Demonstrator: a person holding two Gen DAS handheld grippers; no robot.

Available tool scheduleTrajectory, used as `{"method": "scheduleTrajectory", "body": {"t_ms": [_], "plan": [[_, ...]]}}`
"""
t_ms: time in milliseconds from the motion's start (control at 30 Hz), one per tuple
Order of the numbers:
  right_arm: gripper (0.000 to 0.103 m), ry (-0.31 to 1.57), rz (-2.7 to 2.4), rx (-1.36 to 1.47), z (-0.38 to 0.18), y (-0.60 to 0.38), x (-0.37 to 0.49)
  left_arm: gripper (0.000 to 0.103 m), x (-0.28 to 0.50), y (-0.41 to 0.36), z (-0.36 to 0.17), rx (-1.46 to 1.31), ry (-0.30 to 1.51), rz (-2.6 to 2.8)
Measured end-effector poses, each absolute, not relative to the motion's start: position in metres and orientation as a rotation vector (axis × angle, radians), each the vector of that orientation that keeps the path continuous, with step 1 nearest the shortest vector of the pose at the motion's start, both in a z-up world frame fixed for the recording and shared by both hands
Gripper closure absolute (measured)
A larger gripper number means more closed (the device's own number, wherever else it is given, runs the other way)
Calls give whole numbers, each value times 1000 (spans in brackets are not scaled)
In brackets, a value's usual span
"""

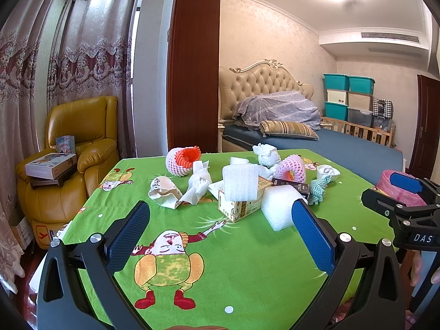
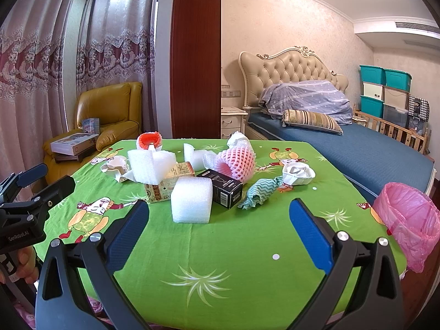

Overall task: Collect trash
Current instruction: 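Grasp the crumpled paper cup with the left tool while the right tool grasps the white foam block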

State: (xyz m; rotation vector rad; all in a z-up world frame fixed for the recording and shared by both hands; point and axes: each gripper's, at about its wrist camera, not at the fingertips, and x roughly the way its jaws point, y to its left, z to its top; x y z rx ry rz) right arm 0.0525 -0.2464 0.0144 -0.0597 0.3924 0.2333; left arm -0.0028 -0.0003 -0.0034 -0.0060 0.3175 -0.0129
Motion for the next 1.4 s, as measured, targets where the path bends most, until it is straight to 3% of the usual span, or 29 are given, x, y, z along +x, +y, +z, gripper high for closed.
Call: {"method": "scheduleTrajectory", "body": {"t_ms": [767, 1400], "plan": [[4, 421, 240, -75, 4, -231, 58, 6, 5, 7, -8, -28, 337, -4], [4, 641, 284, -170, -31, -165, 167, 6, 87, 114, -54, -126, 636, 152]]}}
